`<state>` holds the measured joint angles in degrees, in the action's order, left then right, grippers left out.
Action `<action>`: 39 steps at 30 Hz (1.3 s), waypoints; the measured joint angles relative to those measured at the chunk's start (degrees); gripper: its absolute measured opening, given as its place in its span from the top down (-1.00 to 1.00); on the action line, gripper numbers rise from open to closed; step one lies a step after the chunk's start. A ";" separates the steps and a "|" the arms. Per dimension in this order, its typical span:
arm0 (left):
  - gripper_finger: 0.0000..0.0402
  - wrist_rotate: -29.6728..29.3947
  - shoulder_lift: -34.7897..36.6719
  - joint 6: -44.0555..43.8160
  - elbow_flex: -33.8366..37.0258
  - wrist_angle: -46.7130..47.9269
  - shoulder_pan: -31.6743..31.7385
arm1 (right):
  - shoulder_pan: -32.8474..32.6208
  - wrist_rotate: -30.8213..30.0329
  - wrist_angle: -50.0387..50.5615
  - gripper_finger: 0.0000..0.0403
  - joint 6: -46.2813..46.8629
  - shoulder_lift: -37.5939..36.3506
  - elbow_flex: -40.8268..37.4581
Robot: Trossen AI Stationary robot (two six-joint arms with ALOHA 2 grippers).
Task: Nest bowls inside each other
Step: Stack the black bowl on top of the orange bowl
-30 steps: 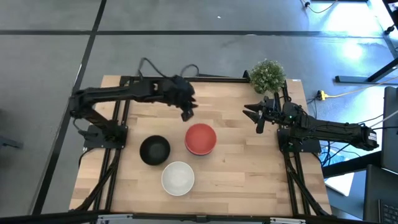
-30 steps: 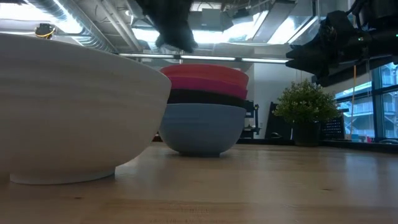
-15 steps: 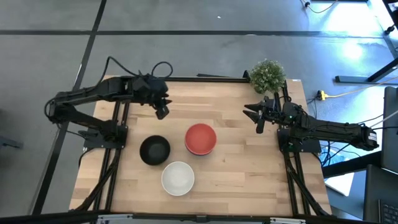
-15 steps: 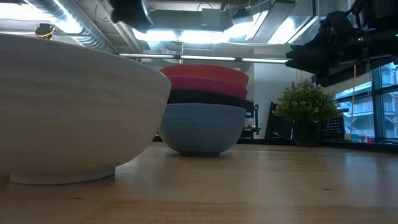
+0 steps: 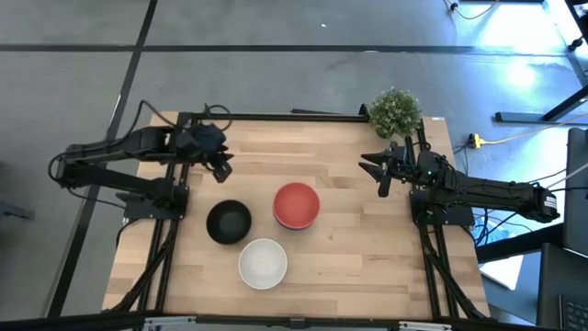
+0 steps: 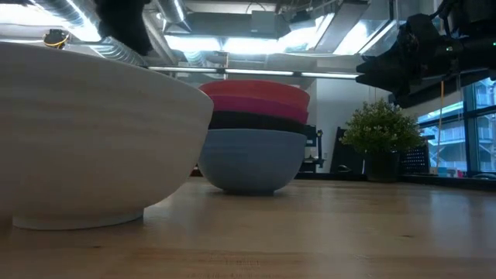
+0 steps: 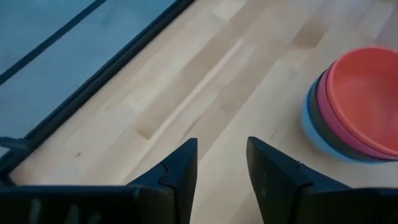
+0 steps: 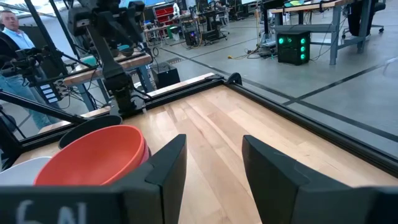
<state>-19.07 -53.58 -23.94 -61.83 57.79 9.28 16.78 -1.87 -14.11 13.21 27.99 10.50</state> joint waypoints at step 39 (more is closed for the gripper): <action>0.34 6.63 14.12 -8.69 20.11 -9.57 -2.99 | 0.00 -1.71 -0.24 0.21 0.63 0.00 0.00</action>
<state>-12.44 -39.46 -32.63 -41.71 48.23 6.28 16.78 -3.58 -14.35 13.85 27.99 10.50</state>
